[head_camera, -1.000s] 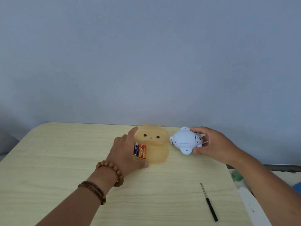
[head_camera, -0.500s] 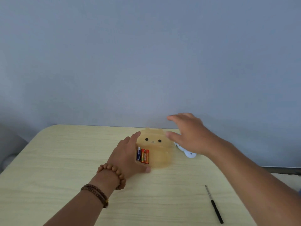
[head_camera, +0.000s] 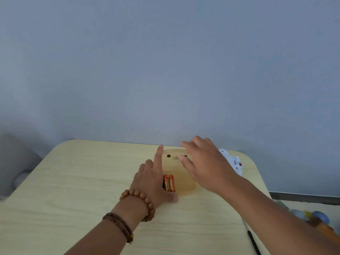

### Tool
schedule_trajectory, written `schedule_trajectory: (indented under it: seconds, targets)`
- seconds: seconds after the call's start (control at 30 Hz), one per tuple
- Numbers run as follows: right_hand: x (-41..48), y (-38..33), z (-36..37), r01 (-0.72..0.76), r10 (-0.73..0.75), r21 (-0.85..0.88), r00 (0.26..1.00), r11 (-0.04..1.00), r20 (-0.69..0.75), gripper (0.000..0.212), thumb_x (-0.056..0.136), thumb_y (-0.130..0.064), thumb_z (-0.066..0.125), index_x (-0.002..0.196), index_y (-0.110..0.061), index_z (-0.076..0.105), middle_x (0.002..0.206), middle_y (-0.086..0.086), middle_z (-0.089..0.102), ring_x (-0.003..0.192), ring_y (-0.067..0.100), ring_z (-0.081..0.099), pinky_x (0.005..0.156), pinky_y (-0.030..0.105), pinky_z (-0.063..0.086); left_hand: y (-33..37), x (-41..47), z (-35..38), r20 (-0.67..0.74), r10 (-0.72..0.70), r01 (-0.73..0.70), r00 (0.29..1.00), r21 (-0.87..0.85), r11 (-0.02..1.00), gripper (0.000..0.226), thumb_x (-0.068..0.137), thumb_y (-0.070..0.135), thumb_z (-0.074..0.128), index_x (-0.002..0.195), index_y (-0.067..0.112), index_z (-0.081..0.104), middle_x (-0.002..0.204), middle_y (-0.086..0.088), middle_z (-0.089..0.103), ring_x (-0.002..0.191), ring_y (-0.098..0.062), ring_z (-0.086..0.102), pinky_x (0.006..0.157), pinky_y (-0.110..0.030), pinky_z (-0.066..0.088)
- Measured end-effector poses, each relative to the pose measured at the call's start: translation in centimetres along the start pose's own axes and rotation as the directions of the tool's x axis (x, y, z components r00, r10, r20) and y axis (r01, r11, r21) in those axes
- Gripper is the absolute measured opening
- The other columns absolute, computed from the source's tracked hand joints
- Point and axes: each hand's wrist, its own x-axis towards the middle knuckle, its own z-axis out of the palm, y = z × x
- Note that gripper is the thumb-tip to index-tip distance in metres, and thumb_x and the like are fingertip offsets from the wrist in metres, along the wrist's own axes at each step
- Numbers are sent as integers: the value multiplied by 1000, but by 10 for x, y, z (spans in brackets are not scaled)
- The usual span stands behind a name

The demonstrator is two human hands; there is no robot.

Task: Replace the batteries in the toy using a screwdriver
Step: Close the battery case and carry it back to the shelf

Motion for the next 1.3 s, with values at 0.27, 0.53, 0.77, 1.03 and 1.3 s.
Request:
schedule_trajectory:
  seconds: [0.27,0.53,0.77,1.03,1.3]
  targets:
    - [-46,-8,10,67,-67,-6,996,998,-66,26,99,-36,54,122,-23,58,112,-8,46,98,13,53,64,29,54,-7,-17,-1,-10,88,-89,996,-102,991,91,60,39,86,118,39,15,101,5,52,90,-13,55,79,-34,55]
    - [-78,-6,23,152,-150,-51,988,987,35,42,89,-34,66,125,-22,49,135,-3,53,121,22,54,94,32,53,-1,-28,-23,125,144,-127,982,-139,982,62,72,49,77,109,33,30,113,16,49,94,-7,54,75,-22,46]
    - [-86,-4,29,136,-135,-5,985,991,109,47,88,-44,56,130,-25,48,151,-5,44,140,19,42,110,29,42,2,-25,-27,116,153,-147,981,-62,987,61,70,35,83,112,33,40,109,14,53,97,-7,54,84,-24,47]
    - [-70,0,7,68,-99,135,967,988,235,56,88,-51,66,138,-37,44,132,-23,39,122,4,38,91,26,48,2,-22,-27,168,185,-193,968,30,981,67,69,40,84,128,29,53,114,15,52,105,-5,51,93,-25,44]
    - [-62,-4,6,41,-59,68,956,997,286,67,79,-58,73,137,-41,45,123,-22,44,111,6,42,78,24,44,5,-23,-28,183,192,-203,964,43,978,65,72,34,83,128,28,51,120,13,54,106,-7,52,92,-24,45]
